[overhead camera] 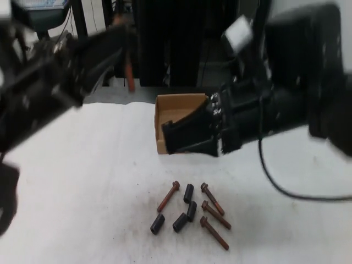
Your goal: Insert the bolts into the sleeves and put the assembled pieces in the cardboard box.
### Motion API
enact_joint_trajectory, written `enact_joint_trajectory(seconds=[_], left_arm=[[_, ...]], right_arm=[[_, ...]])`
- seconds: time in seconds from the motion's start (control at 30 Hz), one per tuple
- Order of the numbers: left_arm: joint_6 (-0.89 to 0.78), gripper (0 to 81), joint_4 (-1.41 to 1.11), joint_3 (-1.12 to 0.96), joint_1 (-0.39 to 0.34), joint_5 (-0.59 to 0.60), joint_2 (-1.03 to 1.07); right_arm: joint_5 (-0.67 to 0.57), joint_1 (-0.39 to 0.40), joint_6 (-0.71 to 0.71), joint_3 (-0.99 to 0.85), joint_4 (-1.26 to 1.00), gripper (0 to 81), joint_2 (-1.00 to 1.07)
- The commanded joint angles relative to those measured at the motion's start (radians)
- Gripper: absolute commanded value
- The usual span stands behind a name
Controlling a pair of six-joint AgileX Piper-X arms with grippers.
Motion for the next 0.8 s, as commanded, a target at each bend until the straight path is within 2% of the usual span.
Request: enact_joint_trajectory(seconds=[0.0, 0.07, 0.13, 0.33, 0.4, 0.5, 0.67, 0.77], left_arm=[[0.021, 0.2, -0.029, -0.052, -0.010, 0.030, 0.034], [0.077, 0.2, -0.029, -0.090, -0.010, 0.030, 0.067], [0.141, 0.2, -0.029, -0.110, -0.010, 0.030, 0.095], [0.397, 0.2, -0.029, -0.121, -0.027, 0.030, 0.149], [0.483, 0.2, -0.029, -0.121, -0.052, 0.030, 0.163], [0.598, 0.2, -0.029, -0.121, -0.093, 0.030, 0.168], [0.623, 0.2, -0.029, -0.121, -0.122, 0.030, 0.168], [0.621, 0.2, -0.040, -0.121, -0.122, 0.030, 0.168]], right_arm=[[0.150, 0.022, 0.259, 0.127, -0.400, 0.9, -0.007], [0.199, 0.022, 0.333, 0.170, -0.534, 0.9, -0.007], [0.193, 0.018, 0.339, 0.196, -0.619, 0.9, -0.007], [0.132, 0.018, 0.335, 0.210, -0.643, 0.9, -0.007], [0.146, 0.018, 0.257, 0.210, -0.639, 0.9, -0.007], [0.232, 0.018, 0.111, 0.210, -0.633, 0.9, -0.007], [0.365, 0.018, -0.105, 0.210, -0.633, 0.9, -0.007], [0.470, 0.018, -0.143, 0.210, -0.633, 0.9, -0.007]])
